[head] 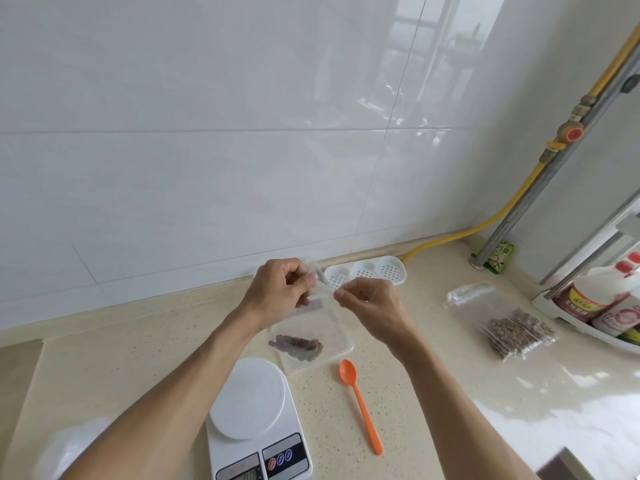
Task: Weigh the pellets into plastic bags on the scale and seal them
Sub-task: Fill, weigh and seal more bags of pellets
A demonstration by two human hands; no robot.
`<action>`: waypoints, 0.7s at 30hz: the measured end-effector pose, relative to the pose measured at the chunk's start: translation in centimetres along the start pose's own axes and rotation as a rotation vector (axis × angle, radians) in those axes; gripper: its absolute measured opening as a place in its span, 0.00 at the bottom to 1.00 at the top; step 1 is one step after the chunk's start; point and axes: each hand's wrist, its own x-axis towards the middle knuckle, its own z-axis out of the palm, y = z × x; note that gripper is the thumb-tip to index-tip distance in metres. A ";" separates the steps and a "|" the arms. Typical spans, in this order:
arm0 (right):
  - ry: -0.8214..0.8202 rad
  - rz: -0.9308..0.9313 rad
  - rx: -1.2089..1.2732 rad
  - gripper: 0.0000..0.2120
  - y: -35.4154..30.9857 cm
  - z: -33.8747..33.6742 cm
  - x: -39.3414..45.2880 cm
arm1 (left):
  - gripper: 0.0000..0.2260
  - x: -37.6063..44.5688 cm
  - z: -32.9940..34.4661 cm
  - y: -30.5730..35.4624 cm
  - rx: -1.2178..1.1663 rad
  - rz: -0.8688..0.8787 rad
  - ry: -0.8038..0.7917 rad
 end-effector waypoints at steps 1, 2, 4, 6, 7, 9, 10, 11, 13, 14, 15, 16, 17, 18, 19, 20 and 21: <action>-0.018 -0.020 -0.028 0.04 -0.4 0.1 0.0 | 0.10 0.0 0.1 0.0 0.023 0.017 -0.010; -0.025 -0.036 -0.076 0.04 -0.7 0.2 0.2 | 0.12 -0.1 0.2 0.1 0.033 0.028 -0.017; -0.012 -0.063 -0.188 0.06 -1.1 0.5 0.5 | 0.14 -0.2 0.5 0.4 0.031 0.043 -0.017; 0.004 -0.082 -0.222 0.08 -1.4 0.7 0.6 | 0.13 -0.3 0.6 0.5 0.028 0.058 -0.011; 0.008 -0.089 -0.209 0.08 -1.3 0.7 0.6 | 0.12 -0.3 0.6 0.4 0.032 0.063 -0.009; 0.019 -0.074 -0.118 0.08 -1.1 0.4 0.4 | 0.10 -0.1 0.8 0.3 0.031 0.063 -0.001; 0.021 -0.053 -0.043 0.07 -0.7 0.1 0.3 | 0.10 0.0 0.9 0.3 0.016 0.055 0.011; 0.019 -0.028 0.043 0.08 -0.2 -0.5 0.2 | 0.09 0.2 1.1 0.3 -0.011 0.040 0.028; 0.011 0.042 0.202 0.08 1.3 -2.0 0.0 | 0.10 0.6 1.4 0.5 -0.096 -0.006 0.042; 0.012 0.073 0.241 0.08 2.0 -2.7 -0.2 | 0.10 0.9 1.5 0.6 -0.136 -0.035 0.014; 0.022 0.095 0.250 0.08 2.7 -3.3 -0.3 | 0.10 1.3 1.8 0.6 -0.161 -0.062 -0.044; 0.047 0.107 0.240 0.09 3.2 -3.8 -0.3 | 0.10 1.6 2.3 0.7 -0.173 -0.086 -0.118; 0.079 0.111 0.222 0.09 3.7 -4.3 -0.1 | 0.09 2.0 3.0 0.8 -0.165 -0.106 -0.188; 0.110 0.110 0.199 0.09 4.1 -4.8 0.1 | 0.09 2.5 3.8 0.9 -0.132 -0.116 -0.237; 0.133 0.105 0.177 0.09 4.4 -5.4 0.3 | 0.08 2.9 4.7 1.1 -0.087 -0.117 -0.265; 0.150 0.100 0.163 0.10 4.8 -6.1 0.5 | 0.08 3.4 5.7 1.4 -0.046 -0.109 -0.277; 0.161 0.097 0.159 0.10 5.4 -6.9 0.7 | 0.07 3.9 6.7 1.7 -0.023 -0.095 -0.277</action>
